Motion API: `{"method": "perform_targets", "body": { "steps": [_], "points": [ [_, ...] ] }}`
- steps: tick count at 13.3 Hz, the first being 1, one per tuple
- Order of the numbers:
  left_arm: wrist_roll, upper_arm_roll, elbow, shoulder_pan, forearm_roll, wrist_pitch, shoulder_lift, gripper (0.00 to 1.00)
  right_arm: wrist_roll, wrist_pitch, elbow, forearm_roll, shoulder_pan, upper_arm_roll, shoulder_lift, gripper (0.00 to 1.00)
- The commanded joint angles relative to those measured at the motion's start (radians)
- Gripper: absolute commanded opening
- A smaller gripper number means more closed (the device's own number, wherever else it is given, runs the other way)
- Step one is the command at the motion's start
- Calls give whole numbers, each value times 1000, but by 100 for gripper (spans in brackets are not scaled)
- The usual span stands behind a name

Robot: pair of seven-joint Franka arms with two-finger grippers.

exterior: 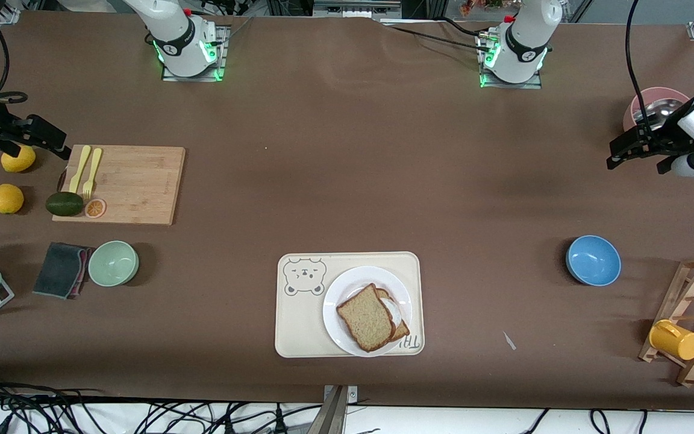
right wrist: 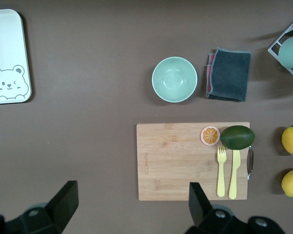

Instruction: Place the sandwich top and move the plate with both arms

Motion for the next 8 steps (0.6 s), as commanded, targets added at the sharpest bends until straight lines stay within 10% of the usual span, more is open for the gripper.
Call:
{"method": "perform_targets", "body": {
  "steps": [1, 8],
  "points": [
    [-39, -10, 41, 0, 32, -15, 32, 100, 8, -6, 1, 14, -5, 3, -8, 100],
    [-32, -7, 55, 2, 33, -9, 48, 100, 8, -6, 1, 14, -5, 3, -6, 100]
  ]
}}
